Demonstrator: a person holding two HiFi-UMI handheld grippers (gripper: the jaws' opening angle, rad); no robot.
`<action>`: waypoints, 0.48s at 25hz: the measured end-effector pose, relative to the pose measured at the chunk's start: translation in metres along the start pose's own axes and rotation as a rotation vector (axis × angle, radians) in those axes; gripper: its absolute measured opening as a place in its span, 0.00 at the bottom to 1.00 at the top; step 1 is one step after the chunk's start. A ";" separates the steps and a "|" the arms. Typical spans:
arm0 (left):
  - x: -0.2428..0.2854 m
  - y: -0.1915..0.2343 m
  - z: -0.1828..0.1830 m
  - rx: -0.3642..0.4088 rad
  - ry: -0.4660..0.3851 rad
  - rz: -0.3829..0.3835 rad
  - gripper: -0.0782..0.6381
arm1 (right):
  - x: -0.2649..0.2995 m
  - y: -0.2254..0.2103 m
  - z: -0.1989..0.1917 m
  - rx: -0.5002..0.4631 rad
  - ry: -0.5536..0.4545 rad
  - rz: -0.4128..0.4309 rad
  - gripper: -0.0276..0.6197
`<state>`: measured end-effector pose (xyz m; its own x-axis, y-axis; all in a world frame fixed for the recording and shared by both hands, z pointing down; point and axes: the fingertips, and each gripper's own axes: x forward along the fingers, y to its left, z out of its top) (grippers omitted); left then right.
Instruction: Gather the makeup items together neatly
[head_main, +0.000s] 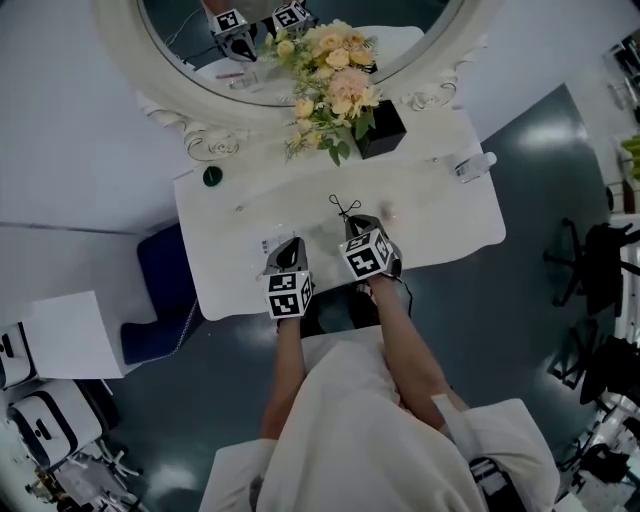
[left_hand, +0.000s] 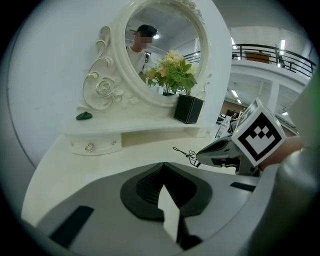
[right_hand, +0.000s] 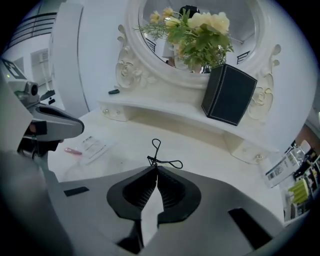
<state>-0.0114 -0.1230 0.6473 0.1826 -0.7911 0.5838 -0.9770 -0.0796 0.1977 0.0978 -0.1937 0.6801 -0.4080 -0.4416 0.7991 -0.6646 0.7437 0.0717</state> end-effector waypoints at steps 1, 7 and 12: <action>0.001 -0.002 0.002 0.006 0.000 -0.005 0.13 | -0.001 -0.005 -0.005 0.006 0.009 -0.014 0.12; 0.003 -0.001 0.001 0.001 0.008 0.004 0.13 | 0.001 -0.027 -0.028 0.070 0.053 -0.041 0.12; 0.004 0.004 -0.004 -0.017 0.011 0.016 0.13 | 0.004 -0.035 -0.039 0.066 0.079 -0.061 0.12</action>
<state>-0.0144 -0.1239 0.6537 0.1686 -0.7857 0.5952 -0.9778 -0.0570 0.2018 0.1442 -0.2016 0.7041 -0.3171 -0.4422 0.8390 -0.7275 0.6810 0.0840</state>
